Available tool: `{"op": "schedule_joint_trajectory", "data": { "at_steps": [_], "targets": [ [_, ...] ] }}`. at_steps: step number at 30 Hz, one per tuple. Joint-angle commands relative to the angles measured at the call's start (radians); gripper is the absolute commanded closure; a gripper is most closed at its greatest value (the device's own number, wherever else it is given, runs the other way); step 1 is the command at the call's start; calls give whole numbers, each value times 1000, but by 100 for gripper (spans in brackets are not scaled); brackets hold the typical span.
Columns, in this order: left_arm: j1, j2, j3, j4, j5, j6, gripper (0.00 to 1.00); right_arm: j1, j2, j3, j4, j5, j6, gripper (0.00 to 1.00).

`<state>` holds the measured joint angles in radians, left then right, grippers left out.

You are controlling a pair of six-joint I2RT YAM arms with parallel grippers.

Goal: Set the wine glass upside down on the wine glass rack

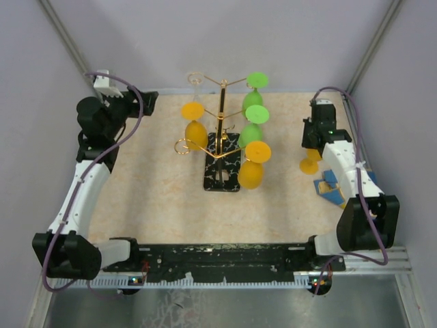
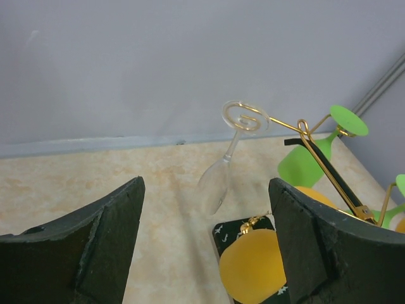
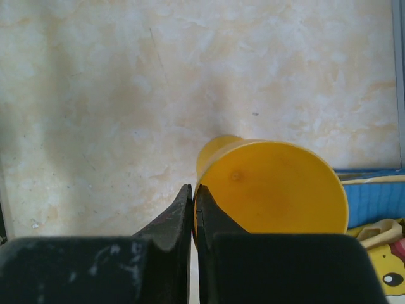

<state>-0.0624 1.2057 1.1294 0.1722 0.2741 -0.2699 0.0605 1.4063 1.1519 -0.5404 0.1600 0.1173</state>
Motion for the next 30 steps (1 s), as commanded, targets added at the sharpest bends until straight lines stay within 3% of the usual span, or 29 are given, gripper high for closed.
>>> {"op": "schedule_joint_trajectory", "data": {
  "at_steps": [1,8,11,14,17,23,30],
  "targets": [
    [5,9,30,-49,23,-36,15,-6,-25,53,-7,34,-16,100],
    [5,39,90,-54,-5,-261,15,13,-23,276,-70,82,-49,100],
    [5,78,159,-109,-26,-393,15,126,-1,418,-46,222,-129,100],
    [4,98,214,-178,-62,-496,16,202,2,500,21,236,-165,100],
    [5,86,225,-215,-86,-599,15,268,-37,498,153,273,-194,100],
    [5,52,224,-274,-81,-854,15,510,-138,349,598,343,-403,100],
    [5,-25,145,-161,-38,-1099,17,757,-152,179,1009,324,-626,100]
  ]
}}
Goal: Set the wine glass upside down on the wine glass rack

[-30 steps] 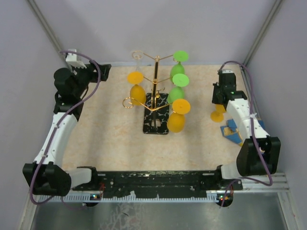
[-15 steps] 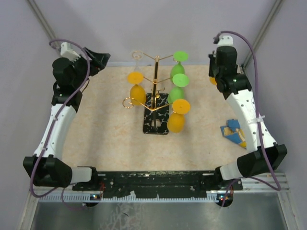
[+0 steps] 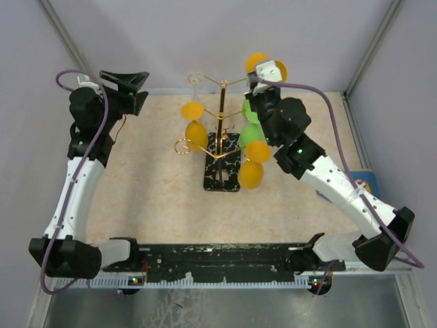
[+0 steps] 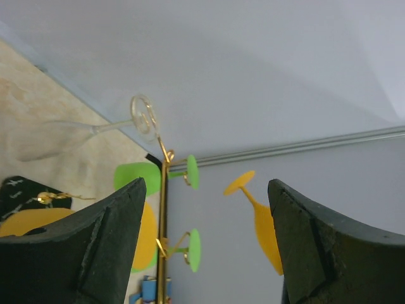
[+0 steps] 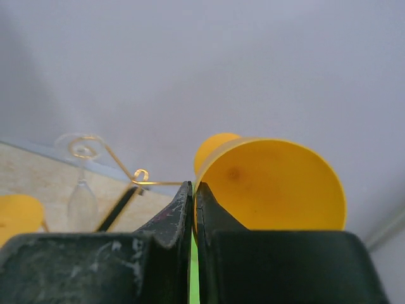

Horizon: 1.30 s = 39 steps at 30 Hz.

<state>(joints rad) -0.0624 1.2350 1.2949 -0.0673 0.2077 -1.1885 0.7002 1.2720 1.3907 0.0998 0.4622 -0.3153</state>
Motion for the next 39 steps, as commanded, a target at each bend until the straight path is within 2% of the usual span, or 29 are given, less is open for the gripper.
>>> {"op": "schedule_joint_trajectory", "data": {
  "at_steps": [1,5,10,15,24,39],
  "targets": [
    [5,-61,-22,93,33,-200,17,151,-9,-81,433,19,-233,100],
    [4,-78,-28,118,47,-276,19,246,36,-136,620,-14,-333,100],
    [5,-101,-97,248,53,-355,39,311,69,-186,759,-84,-343,100],
    [5,-86,-97,270,103,-371,48,359,93,-226,828,-128,-321,100],
    [4,-67,-121,296,139,-398,46,420,172,-209,885,-146,-326,100],
    [-12,-73,-140,313,196,-395,47,439,303,-104,903,-203,-334,100]
  ]
}}
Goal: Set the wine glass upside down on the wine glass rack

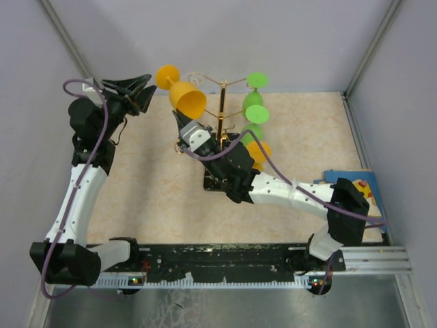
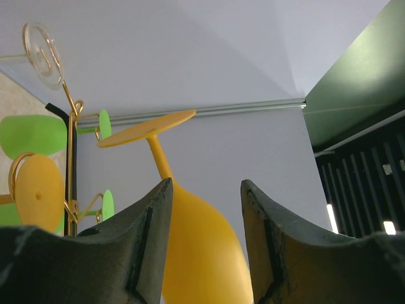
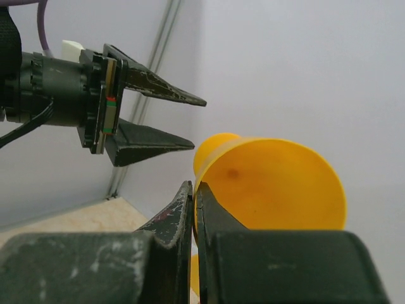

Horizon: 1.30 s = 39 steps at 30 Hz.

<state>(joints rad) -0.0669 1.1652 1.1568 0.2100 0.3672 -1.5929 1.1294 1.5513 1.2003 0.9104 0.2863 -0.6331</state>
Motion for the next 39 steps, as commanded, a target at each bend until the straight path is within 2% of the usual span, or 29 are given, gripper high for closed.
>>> {"op": "schedule_joint_trajectory", "data": {
  "at_steps": [1,5,9,12,29,39],
  "targets": [
    [-9,-4,-3,33,38,12,47,11,32,96,95,-32,-16,100],
    [-13,-7,-9,32,44,19,48,16,57,123,96,-58,-17,100],
    [-16,-2,-14,68,64,19,63,23,61,123,91,-86,-5,100],
    [-20,2,-15,74,72,19,67,24,59,116,96,-109,9,100],
    [-30,4,-45,53,58,24,60,42,78,127,95,-132,-16,100],
    [-30,22,-54,144,57,7,67,52,60,95,43,-156,5,100]
  ]
}}
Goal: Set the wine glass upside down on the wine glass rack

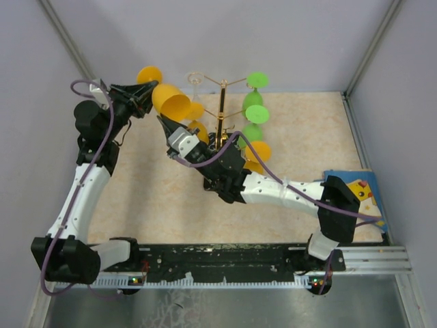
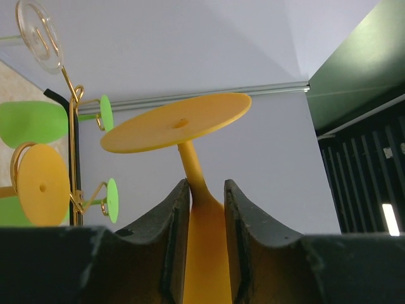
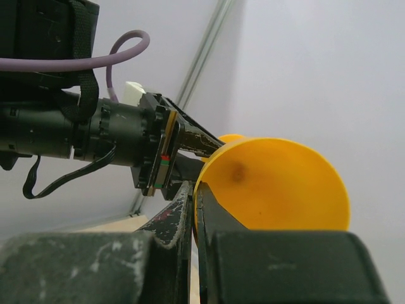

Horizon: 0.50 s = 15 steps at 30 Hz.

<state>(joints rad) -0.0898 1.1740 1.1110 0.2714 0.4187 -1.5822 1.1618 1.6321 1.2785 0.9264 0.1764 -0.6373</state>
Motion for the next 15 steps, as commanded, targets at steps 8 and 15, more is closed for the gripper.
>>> {"op": "schedule_joint_trajectory", "data": {
  "at_steps": [8,15],
  "targets": [
    [-7,19,-24,169,17,1,93,19,-57,-34,27,-38,13,98],
    [-7,47,-67,319,45,23,100,19,-109,-112,27,19,0,80]
  ]
}}
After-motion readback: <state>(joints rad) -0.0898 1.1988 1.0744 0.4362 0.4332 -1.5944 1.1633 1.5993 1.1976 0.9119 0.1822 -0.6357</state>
